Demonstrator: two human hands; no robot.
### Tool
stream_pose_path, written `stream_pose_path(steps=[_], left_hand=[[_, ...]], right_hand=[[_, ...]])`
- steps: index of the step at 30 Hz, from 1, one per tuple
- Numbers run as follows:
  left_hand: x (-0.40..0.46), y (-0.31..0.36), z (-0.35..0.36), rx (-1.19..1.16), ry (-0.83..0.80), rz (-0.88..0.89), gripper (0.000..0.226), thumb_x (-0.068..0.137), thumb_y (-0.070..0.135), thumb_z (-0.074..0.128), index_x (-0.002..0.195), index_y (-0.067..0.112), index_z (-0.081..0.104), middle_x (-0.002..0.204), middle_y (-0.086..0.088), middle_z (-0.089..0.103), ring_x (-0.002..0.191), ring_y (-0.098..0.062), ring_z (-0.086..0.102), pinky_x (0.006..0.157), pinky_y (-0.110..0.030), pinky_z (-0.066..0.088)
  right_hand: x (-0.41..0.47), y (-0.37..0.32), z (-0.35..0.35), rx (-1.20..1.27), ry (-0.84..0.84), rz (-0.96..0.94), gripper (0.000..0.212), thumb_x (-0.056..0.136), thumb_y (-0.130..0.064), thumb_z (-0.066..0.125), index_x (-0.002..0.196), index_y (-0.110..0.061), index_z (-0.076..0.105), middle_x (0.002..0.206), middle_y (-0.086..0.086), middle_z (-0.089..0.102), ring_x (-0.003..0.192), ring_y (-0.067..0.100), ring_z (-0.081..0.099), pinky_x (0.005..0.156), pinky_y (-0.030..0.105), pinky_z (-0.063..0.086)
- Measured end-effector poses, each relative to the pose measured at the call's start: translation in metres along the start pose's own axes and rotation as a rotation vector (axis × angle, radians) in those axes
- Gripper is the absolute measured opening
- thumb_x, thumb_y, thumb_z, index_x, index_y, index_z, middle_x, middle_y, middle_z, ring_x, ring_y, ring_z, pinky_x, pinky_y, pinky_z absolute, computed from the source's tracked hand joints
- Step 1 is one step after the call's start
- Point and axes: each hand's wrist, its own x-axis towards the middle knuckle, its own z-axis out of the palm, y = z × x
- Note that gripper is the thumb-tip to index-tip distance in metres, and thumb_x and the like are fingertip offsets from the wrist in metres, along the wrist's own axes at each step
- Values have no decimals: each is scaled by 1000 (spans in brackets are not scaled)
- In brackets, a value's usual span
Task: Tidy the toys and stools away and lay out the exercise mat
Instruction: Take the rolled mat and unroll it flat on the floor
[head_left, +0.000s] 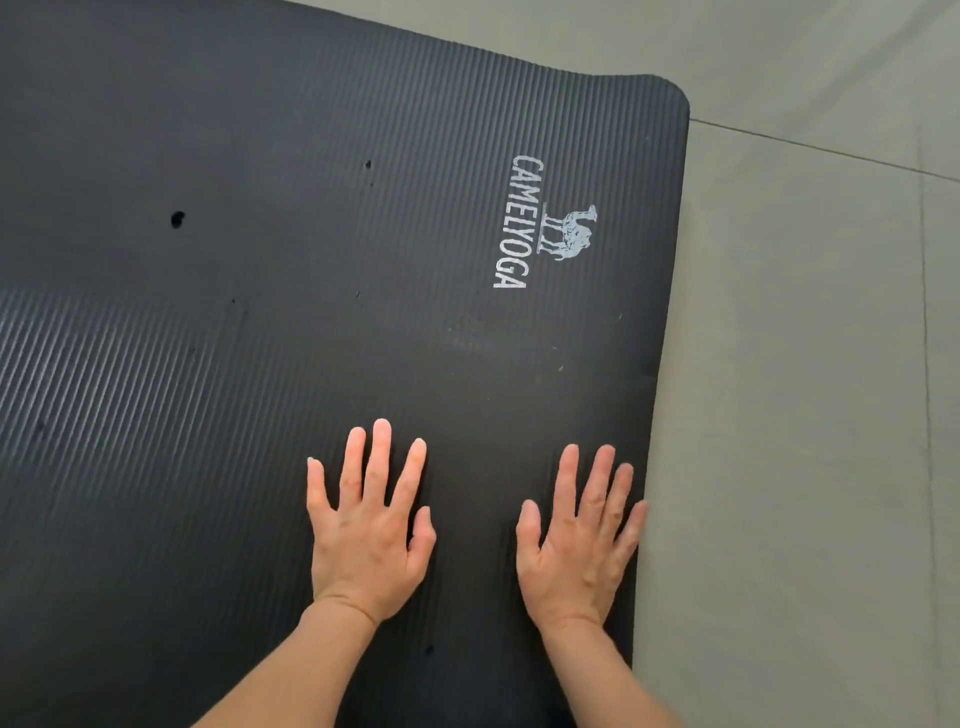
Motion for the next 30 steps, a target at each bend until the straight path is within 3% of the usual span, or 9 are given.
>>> stream_pose_path(steps=[2, 4, 9, 17, 20, 25, 30], left_hand=[[-2, -1, 0, -1, 16, 9, 62, 83, 40, 27, 142, 23, 26, 153, -11, 20, 144, -28, 10, 111, -57, 7], [-2, -1, 0, -12, 37, 6, 61, 83, 40, 27, 141, 23, 28, 153, -11, 21, 141, -31, 19, 111, -57, 7], [-2, 0, 1, -14, 91, 6, 61, 82, 39, 30, 140, 23, 31, 151, -12, 28, 139, -30, 23, 108, -58, 10], [-2, 2, 1, -37, 131, 8, 60, 81, 37, 33, 138, 21, 41, 149, -13, 36, 137, -33, 33, 106, -58, 11], [-1, 2, 2, -64, 145, 1, 60, 81, 37, 32, 138, 21, 43, 149, -13, 35, 139, -32, 32, 107, -60, 13], [-5, 3, -2, -74, 110, -14, 61, 84, 40, 25, 143, 25, 33, 155, -8, 23, 144, -28, 18, 111, -59, 8], [-4, 3, -1, -113, 128, -18, 58, 90, 36, 36, 146, 26, 25, 158, -6, 12, 146, -24, 7, 113, -56, 1]], right_hand=[[-40, -4, 4, 1, -31, 51, 68, 89, -47, 22, 150, -25, 0, 158, 8, -1, 146, 27, -5, 113, 54, 6], [-50, -8, 6, -8, -54, 94, 65, 90, -48, 17, 150, -26, 3, 158, 9, 5, 145, 26, -8, 112, 56, 6], [-47, -12, 3, -15, -25, 103, 67, 82, -46, 32, 144, -21, 25, 153, 15, 26, 141, 33, 17, 110, 57, 12], [-47, -15, 2, 30, 37, 120, 65, 82, -44, 34, 142, -19, 36, 151, 14, 31, 139, 33, 26, 109, 59, 17], [-47, -14, 2, 40, 63, 91, 64, 82, -43, 36, 141, -17, 38, 150, 15, 34, 138, 34, 29, 109, 58, 16], [-128, 27, 7, -69, 19, -153, 66, 86, -48, 29, 145, -18, 26, 153, 14, 24, 141, 33, 18, 109, 58, 17], [-157, 41, 12, -97, 1, -208, 71, 78, -48, 37, 143, -20, 27, 152, 14, 26, 141, 35, 18, 108, 60, 18]])
